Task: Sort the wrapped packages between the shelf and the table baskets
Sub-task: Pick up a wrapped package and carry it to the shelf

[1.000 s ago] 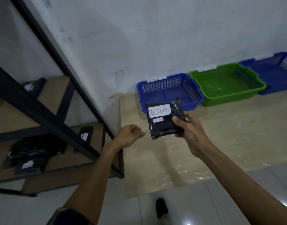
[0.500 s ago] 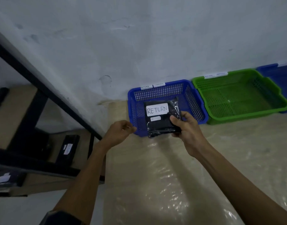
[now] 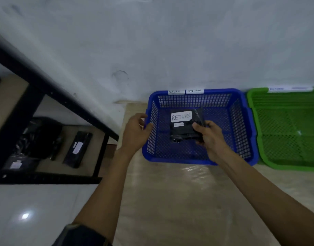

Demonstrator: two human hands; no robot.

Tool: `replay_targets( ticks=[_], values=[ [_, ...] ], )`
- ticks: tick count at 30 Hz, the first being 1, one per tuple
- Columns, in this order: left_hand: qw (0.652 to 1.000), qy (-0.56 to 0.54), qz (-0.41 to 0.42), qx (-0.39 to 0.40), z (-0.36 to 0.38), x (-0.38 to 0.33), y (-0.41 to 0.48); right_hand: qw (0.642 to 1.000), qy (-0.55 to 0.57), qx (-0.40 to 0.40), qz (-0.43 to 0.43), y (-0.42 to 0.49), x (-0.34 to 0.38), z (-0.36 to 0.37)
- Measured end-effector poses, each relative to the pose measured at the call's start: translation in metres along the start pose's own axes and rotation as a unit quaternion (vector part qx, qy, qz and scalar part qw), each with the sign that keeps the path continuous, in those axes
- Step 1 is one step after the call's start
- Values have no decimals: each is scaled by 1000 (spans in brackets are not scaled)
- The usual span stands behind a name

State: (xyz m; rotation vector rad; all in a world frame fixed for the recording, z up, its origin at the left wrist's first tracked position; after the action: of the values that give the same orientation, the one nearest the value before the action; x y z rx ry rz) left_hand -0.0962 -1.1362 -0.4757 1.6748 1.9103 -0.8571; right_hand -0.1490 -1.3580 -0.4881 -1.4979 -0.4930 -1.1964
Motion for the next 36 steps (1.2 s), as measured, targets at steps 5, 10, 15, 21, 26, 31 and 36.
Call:
replay_targets(
  ticks=[5,10,15,21,26,31,36],
  values=[
    [999,33,5,5,22,20,30,999,-10,-32,30,43,-15,26],
    [999,-28,-6,13,42,31,34,998,-29,-46,17,76,-31,50],
    [999,-35,-12,-7,46,34,36,992,-102,-71,-6,99,-45,68],
    [998,-52,-6,-17,48,37,36,849,-488,-22,-202,88,-46,69],
    [999,-50,-12,-15,49,39,37,752,-604,31,-263,83,-62,75],
    [999,-33,-15,-11,49,36,36,743,-621,3,-249,91,-65,80],
    [999,-31,-12,-13,49,36,37,731,-637,20,-244,91,-64,78]
  ],
)
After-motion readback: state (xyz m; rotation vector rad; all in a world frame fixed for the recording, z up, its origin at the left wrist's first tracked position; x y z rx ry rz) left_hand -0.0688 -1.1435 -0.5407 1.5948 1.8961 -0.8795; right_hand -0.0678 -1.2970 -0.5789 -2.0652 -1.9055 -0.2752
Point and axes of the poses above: each hand's wrist, its own y-axis towards the middle knuckle, its own z-axis out of the palm, x = y × z, the point moved 2 cm from there along y, towards the middle knuckle, and after that the axes turned 6 degrees about -z, right-handed, at the moved point
